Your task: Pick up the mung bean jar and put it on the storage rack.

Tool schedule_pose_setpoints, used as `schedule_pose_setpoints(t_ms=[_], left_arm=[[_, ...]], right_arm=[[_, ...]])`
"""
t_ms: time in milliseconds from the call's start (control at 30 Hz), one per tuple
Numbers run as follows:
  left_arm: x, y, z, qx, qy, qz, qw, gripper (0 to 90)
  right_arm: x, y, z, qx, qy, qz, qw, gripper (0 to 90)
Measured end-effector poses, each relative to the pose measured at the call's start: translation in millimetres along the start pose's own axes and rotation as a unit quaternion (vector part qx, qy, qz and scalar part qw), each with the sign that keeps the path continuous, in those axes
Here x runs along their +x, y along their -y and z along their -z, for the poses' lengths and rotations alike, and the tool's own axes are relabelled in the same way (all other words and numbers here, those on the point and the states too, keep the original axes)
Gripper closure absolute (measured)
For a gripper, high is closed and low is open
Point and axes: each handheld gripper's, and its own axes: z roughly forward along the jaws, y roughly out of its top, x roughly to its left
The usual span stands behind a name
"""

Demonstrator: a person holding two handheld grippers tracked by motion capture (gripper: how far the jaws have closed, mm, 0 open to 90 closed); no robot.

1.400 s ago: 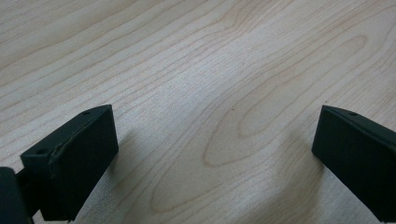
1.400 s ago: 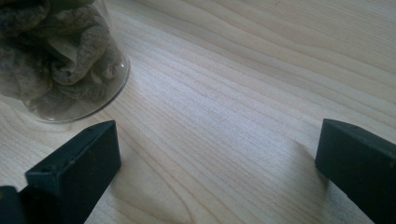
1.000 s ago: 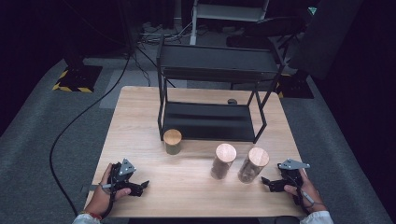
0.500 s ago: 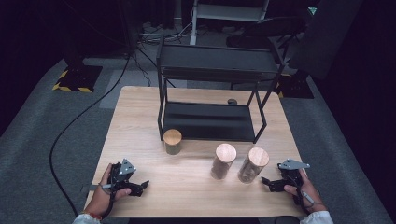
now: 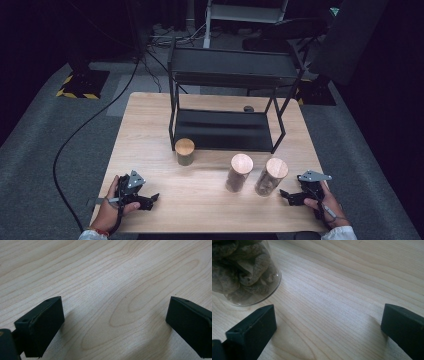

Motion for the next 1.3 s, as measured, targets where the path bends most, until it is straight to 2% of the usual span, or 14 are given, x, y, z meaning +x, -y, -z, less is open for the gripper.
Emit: schedule_pose_setpoints(t_ms=[133, 267, 467, 1033, 1300], left_arm=[[-3.5, 0.9, 4.2, -0.013, -0.01, 0.0, 0.9999, 1.6], [-4.6, 0.6, 6.4, -0.018, -0.008, 0.0, 0.9998, 1.6], [-6.9, -2.0, 6.9, -0.017, -0.01, -0.007, 0.9998, 1.5], [-11.0, -6.6, 7.9, -0.027, -0.002, -0.003, 0.9996, 1.6], [-16.1, -12.6, 6.1, -0.027, -0.007, -0.006, 0.9996, 1.5]], right_arm=[[0.0, 0.0, 0.0, 0.0, 0.0, 0.0, 1.0, 0.0], [0.0, 0.0, 0.0, 0.0, 0.0, 0.0, 1.0, 0.0], [0.0, 0.0, 0.0, 0.0, 0.0, 0.0, 1.0, 0.0], [0.0, 0.0, 0.0, 0.0, 0.0, 0.0, 1.0, 0.0], [0.0, 0.0, 0.0, 0.0, 0.0, 0.0, 1.0, 0.0]])
